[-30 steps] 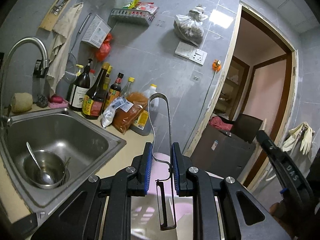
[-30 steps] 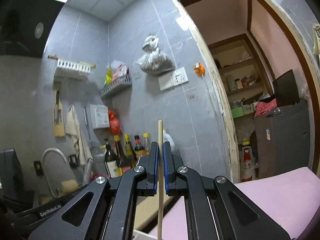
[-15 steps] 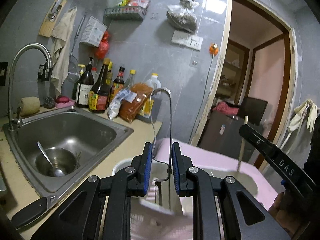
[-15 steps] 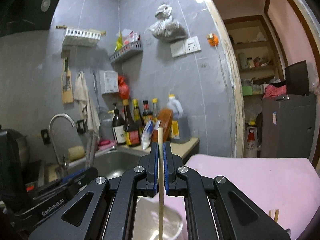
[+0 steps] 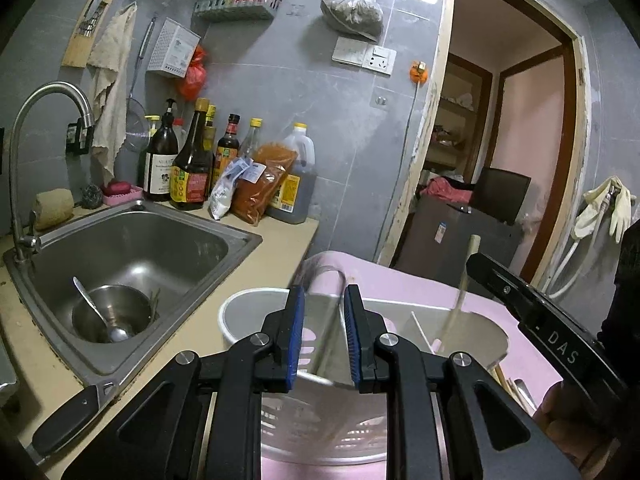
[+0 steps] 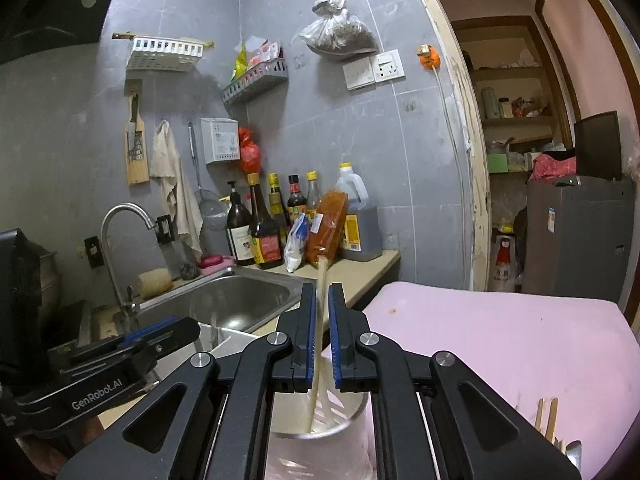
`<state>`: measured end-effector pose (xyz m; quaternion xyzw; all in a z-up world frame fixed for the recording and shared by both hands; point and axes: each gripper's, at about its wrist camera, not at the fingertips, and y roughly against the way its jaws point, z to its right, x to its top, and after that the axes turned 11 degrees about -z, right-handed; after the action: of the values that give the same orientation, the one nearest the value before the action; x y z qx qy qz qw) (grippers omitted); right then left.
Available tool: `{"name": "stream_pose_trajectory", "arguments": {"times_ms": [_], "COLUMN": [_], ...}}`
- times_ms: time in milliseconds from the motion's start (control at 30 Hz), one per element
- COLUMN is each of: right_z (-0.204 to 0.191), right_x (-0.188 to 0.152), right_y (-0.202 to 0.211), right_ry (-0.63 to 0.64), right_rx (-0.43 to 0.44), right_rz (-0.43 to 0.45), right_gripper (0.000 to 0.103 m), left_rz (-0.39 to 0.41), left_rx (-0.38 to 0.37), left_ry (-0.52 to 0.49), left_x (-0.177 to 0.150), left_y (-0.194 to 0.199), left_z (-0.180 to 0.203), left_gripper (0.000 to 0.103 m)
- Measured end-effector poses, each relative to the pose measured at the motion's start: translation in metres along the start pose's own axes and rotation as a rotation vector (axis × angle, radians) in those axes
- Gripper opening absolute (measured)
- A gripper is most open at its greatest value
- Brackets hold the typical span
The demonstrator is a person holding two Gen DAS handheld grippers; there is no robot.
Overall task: Organize utensils
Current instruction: 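Lift the peeler and chopstick and lower both into the white caddy, then open both grippers over the caddy and move back to the utensils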
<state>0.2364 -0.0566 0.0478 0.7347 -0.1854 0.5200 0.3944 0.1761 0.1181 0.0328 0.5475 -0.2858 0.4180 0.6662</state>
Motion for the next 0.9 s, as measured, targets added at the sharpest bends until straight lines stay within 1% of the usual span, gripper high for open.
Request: {"name": "stream_pose_trajectory", "arguments": {"times_ms": [100,233,300,333,400,433,567,600,633,667,733,767,800,833,867,900], "right_z": [0.0,0.001,0.003,0.004,0.007,0.008,0.021,0.026,0.029,0.033,0.04,0.043,0.046,0.049,0.052,0.054], "right_x": [-0.001,-0.001,0.0,0.0,0.001,0.001,0.003,0.003,0.004,0.004,0.004,0.004,0.004,0.003,0.002,0.001], "right_y": [0.001,0.005,0.011,0.015,0.025,0.03,0.056,0.067,0.074,0.084,0.101,0.11,0.119,0.129,0.139,0.148], "right_ry": [-0.006,-0.013,-0.024,-0.026,-0.027,-0.027,-0.041,-0.044,-0.045,-0.048,-0.054,-0.057,-0.058,-0.057,-0.055,-0.051], "right_rx": [0.006,0.009,0.006,0.004,-0.015,-0.025,-0.065,-0.081,-0.095,-0.113,-0.141,-0.154,-0.169,-0.184,-0.199,-0.215], "right_rz": [-0.005,0.001,0.01,0.015,0.024,0.025,0.05,0.061,0.067,0.079,0.1,0.109,0.12,0.128,0.135,0.143], "right_gripper": [0.005,0.01,0.019,0.024,0.026,0.029,0.049,0.05,0.054,0.062,0.075,0.079,0.081,0.085,0.091,0.094], "left_rz": [-0.003,0.009,0.013,0.013,0.021,0.027,0.046,0.052,0.059,0.066,0.08,0.084,0.089,0.091,0.093,0.096], "left_rx": [-0.012,-0.02,-0.025,-0.029,-0.045,-0.053,-0.08,-0.087,-0.098,-0.107,-0.127,-0.135,-0.142,-0.145,-0.15,-0.156], "left_ry": [0.003,-0.006,-0.013,-0.017,-0.021,-0.024,-0.057,-0.067,-0.077,-0.085,-0.097,-0.103,-0.109,-0.116,-0.123,-0.126], "left_x": [-0.001,0.001,0.004,0.005,0.007,0.008,0.013,0.014,0.014,0.014,0.014,0.014,0.013,0.012,0.011,0.01], "left_y": [0.001,0.009,0.013,0.016,0.021,0.024,0.035,0.038,0.041,0.043,0.048,0.05,0.052,0.053,0.055,0.057], "left_z": [0.0,0.003,0.007,0.01,0.015,0.019,0.038,0.043,0.049,0.054,0.064,0.069,0.074,0.08,0.085,0.089], "left_gripper": [0.017,0.017,0.019,0.022,0.027,0.029,0.036,0.04,0.045,0.049,0.06,0.062,0.069,0.077,0.08,0.085]}}
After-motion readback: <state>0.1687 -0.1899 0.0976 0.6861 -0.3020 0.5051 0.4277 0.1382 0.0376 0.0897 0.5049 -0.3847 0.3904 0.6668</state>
